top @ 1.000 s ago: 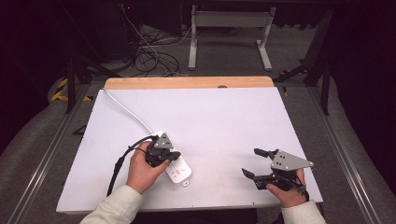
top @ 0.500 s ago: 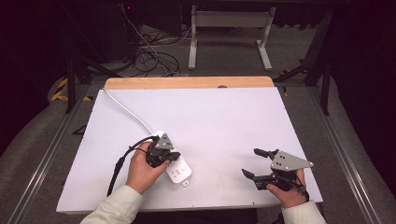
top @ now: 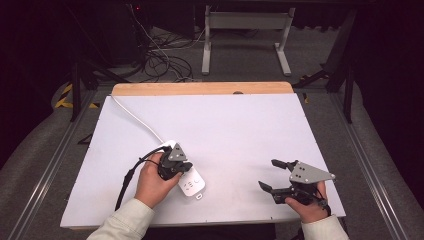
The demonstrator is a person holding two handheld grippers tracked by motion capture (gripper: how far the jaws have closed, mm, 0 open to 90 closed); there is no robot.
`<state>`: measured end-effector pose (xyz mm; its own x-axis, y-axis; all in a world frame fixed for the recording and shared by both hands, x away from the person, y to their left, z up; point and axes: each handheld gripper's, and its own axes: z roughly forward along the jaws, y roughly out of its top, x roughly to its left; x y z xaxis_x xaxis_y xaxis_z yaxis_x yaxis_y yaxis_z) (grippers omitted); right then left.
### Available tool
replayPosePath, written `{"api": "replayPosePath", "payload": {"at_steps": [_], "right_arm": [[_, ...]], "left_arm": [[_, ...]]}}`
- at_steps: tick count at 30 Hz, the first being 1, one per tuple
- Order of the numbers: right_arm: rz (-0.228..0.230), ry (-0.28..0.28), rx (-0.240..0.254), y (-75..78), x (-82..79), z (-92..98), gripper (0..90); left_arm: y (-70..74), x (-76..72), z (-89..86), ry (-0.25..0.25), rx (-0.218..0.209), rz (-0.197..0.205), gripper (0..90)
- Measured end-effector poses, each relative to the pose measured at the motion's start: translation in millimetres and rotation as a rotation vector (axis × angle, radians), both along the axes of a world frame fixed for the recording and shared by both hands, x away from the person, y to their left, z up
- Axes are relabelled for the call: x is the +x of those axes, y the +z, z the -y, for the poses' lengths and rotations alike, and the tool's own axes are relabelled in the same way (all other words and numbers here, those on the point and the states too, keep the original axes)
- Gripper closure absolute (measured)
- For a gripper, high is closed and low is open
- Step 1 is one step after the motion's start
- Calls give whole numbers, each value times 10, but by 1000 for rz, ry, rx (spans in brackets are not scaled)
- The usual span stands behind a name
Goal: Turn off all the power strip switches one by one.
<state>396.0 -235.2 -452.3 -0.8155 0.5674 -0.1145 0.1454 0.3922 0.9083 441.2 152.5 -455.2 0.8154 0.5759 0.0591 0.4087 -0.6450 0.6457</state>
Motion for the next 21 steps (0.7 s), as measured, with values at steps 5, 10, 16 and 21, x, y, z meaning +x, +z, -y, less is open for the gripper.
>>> {"api": "replayPosePath", "payload": {"at_steps": [5, 10, 16, 21], "right_arm": [[0, -4, 3, -3, 3, 10, 200], [-3, -3, 1, -8, 5, 2, 200], [-4, -3, 0, -8, 2, -1, 200], [-5, -4, -1, -8, 1, -5, 200]], "left_arm": [[-2, -1, -1, 0, -1, 2, 900], [-4, -12, 10, 0, 7, 11, 900], [-8, -43, 37, 7, 26, 34, 900], [-20, -86, 84, 6, 63, 65, 900]]}}
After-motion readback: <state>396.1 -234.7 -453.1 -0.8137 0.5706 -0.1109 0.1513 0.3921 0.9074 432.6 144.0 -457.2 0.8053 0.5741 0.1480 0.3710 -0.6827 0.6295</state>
